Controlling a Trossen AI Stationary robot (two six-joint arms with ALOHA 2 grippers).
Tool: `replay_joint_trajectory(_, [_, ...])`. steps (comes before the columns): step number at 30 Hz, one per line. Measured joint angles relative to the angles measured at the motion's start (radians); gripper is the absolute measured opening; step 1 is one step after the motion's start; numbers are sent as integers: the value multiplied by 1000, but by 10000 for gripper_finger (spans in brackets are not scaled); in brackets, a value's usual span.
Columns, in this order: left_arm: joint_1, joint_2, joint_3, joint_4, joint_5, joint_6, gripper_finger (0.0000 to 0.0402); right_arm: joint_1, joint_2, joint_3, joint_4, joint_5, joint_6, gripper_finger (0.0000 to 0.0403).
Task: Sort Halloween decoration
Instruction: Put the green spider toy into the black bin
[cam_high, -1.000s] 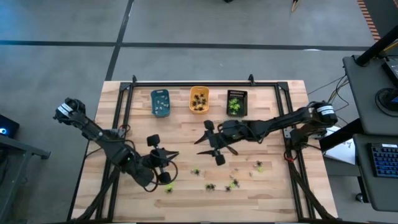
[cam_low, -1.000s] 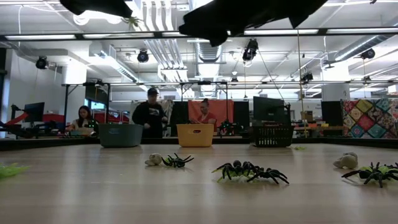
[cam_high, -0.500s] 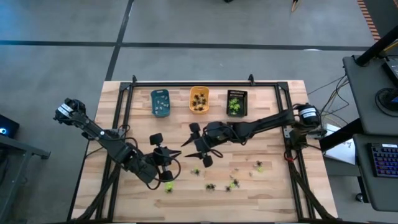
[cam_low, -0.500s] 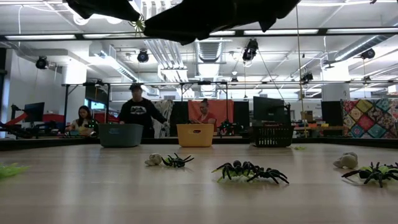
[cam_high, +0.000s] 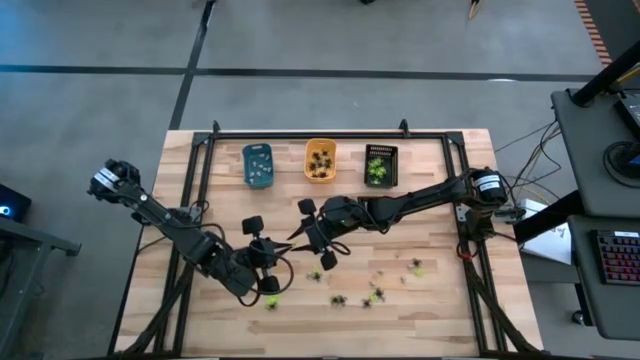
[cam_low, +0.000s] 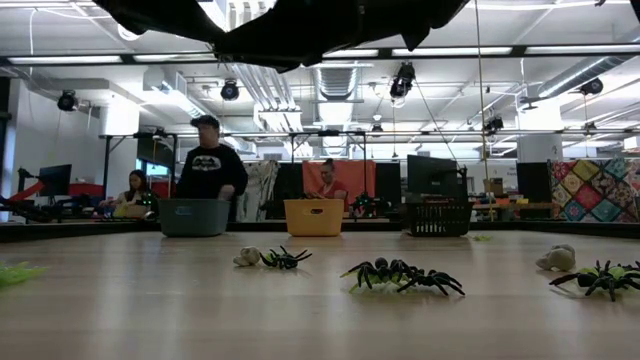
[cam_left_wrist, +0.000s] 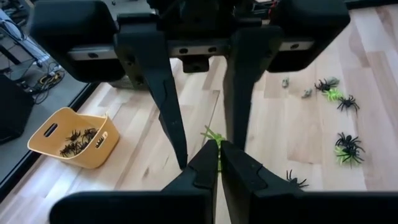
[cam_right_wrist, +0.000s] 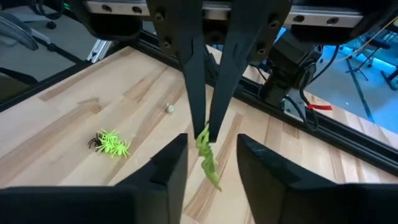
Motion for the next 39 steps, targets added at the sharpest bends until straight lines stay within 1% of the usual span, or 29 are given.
replay_joint_trajectory(8, [1, 20, 0, -1, -4, 0, 0, 0, 0, 0, -33, -1, -13, 40])
replay_joint_trajectory(11, [1, 15, -1, -4, -4, 0, 0, 0, 0, 0, -36, -1, -23, 16])
replay_joint_trajectory(16, [2, 13, -1, -8, -5, -1, 7, 0, 0, 0, -37, 0, -23, 11])
replay_joint_trajectory(23, [2, -8, -1, -63, -11, -1, 58, -3, 0, 0, -48, 0, 8, 10])
replay_joint_trajectory(26, [2, -22, -1, -112, -11, -2, 79, -12, -7, 1, -91, 0, 21, 9])
replay_joint_trajectory(30, [2, -44, -1, -180, -2, -12, 96, -41, -13, 58, -270, 8, 57, 9])
replay_joint_trajectory(34, [2, -65, -1, -218, -1, -22, 101, -89, -15, 137, -517, 28, 82, 9])
replay_joint_trajectory(39, [2, -73, -1, -255, -1, -47, 101, -159, -15, 249, -893, 194, 93, 9])
